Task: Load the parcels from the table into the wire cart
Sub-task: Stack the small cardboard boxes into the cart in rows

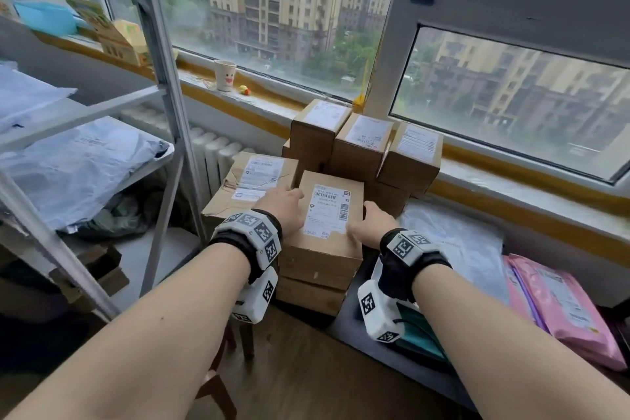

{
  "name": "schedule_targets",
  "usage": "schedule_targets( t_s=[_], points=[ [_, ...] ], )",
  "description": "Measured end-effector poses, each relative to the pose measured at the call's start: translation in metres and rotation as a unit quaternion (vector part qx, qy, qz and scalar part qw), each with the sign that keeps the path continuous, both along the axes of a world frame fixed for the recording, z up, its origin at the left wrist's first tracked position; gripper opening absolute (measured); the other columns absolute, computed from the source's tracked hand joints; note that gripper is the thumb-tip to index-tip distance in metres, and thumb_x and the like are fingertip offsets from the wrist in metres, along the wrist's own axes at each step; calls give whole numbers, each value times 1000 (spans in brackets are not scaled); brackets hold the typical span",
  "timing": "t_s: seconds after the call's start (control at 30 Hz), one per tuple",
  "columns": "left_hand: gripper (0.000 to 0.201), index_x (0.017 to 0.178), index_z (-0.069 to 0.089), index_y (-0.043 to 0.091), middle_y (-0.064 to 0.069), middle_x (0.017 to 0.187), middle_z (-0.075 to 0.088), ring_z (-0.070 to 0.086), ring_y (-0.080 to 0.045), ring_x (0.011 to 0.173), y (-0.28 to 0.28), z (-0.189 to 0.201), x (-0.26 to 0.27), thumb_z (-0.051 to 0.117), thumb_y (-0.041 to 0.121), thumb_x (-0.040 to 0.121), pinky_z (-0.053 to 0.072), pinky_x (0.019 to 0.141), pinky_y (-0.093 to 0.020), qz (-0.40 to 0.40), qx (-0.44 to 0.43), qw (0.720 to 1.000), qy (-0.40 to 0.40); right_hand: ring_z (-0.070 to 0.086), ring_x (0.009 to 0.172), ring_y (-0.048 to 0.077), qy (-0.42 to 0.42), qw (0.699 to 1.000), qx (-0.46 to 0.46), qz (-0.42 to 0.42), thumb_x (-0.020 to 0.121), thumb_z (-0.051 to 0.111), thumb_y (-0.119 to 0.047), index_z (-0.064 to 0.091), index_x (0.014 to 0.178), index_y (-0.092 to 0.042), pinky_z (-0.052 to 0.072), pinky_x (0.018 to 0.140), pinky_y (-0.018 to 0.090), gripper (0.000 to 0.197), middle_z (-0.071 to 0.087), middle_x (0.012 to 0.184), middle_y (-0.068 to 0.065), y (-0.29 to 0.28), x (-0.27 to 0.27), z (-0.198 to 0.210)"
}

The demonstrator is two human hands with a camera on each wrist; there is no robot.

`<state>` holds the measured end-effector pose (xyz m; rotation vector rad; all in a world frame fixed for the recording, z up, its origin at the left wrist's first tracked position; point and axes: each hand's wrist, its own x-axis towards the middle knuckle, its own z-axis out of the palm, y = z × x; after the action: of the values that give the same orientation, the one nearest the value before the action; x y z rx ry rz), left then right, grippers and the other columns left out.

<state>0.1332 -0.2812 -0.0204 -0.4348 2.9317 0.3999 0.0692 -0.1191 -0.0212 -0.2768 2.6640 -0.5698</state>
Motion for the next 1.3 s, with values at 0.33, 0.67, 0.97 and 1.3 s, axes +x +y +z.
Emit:
schedule_targets(
  t_s=[0.33,0.67,0.97,1.3],
  points=[
    [48,141,37,18,-10,141,43,35,-28,131,0,-11,-36,45,24,94,34,106,-40,42,8,999,14,58,110,32,-51,997,-45,-23,100,34,-39,52,126,-5,45,85,32,47,58,126,13,-5,-28,-26],
    [52,141,36,20,-11,130,52,48,-28,119,6,-12,-42,50,31,92,43,95,-36,59,16,998,30,61,106,35,-114,978,-144,-96,99,36,-38,46,130,-5,56,82,52,46,58,123,14,-5,-28,-27],
    [59,140,37,13,-8,136,49,42,-27,127,13,-8,-38,57,33,88,38,101,-37,80,74,992,58,61,108,32,-113,976,-159,-100,98,41,-33,49,130,-8,56,83,50,41,60,124,11,4,-22,-9],
    [52,121,54,11,-10,124,55,54,-25,110,29,8,-27,72,34,79,46,90,-34,151,205,964,82,60,111,28,-41,987,-146,-57,90,55,-20,57,120,-13,48,99,46,31,63,122,7,26,0,15]
  ],
)
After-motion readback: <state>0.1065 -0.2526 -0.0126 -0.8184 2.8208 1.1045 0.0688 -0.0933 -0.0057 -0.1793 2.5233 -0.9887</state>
